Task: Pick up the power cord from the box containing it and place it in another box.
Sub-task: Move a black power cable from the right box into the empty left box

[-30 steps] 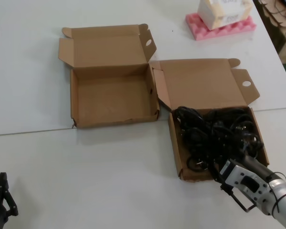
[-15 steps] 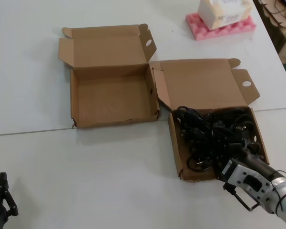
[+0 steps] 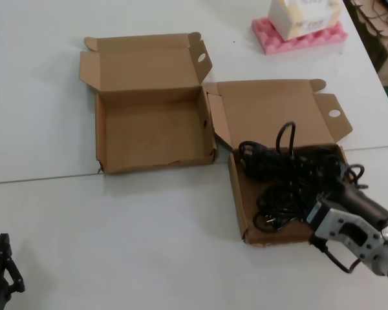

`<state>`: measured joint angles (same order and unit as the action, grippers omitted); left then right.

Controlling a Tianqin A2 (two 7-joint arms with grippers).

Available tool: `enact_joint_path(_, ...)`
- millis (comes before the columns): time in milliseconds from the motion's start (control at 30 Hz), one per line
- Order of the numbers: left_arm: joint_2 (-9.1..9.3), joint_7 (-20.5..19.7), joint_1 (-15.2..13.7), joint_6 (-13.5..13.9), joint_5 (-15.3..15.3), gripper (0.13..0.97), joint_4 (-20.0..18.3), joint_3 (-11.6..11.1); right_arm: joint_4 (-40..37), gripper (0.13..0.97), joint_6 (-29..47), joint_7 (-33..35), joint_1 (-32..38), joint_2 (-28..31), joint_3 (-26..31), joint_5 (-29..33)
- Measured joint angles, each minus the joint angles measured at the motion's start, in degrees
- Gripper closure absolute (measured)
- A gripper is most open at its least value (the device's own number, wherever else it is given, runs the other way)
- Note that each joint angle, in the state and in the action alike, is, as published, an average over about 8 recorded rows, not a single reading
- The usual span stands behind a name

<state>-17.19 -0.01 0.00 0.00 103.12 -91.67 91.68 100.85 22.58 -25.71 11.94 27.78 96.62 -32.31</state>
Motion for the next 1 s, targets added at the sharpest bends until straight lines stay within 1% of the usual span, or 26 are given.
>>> enact_joint_path(133, 0.0, 0.0, 0.0, 0.0, 0.0, 0.934, 0.0, 0.0, 1.8, 0.87, 0.6, 0.0, 0.9, -0.3, -0.4, -0.6)
enact_joint_path(233, 0.0, 0.0, 0.0, 0.0, 0.0, 0.934, 0.0, 0.0, 1.6, 0.871, -0.2, 0.0, 2.6, -0.4, 0.6, -2.3)
enact_joint_path(300, 0.0, 0.0, 0.0, 0.0, 0.0, 0.934, 0.0, 0.0, 0.5, 0.871, -1.4, 0.0, 4.3, -0.5, 2.1, -4.1)
enact_joint_path(400, 0.0, 0.0, 0.0, 0.0, 0.0, 0.934, 0.0, 0.0, -2.7, 0.871, -4.4, 0.0, 7.9, -0.4, 5.9, -7.6)
enact_joint_path(500, 0.0, 0.0, 0.0, 0.0, 0.0, 0.934, 0.0, 0.0, -8.0, 0.871, -8.5, 0.0, 12.9, -0.5, 11.7, -11.8)
enact_joint_path(633, 0.0, 0.0, 0.0, 0.0, 0.0, 0.934, 0.0, 0.0, -17.6, 0.871, -14.0, 0.0, 21.4, -2.1, 20.6, -16.9)
enact_joint_path(733, 0.0, 0.0, 0.0, 0.0, 0.0, 0.934, 0.0, 0.0, -25.6, 0.872, -16.8, 0.0, 27.9, -5.0, 25.8, -19.7)
enact_joint_path(833, 0.0, 0.0, 0.0, 0.0, 0.0, 0.934, 0.0, 0.0, -33.6, 0.872, -18.6, 0.0, 33.9, -8.6, 29.6, -21.7)
enact_joint_path(1000, 0.0, 0.0, 0.0, 0.0, 0.0, 0.934, 0.0, 0.0, -45.9, 0.872, -21.8, 0.0, 42.1, -13.5, 36.8, -24.2)
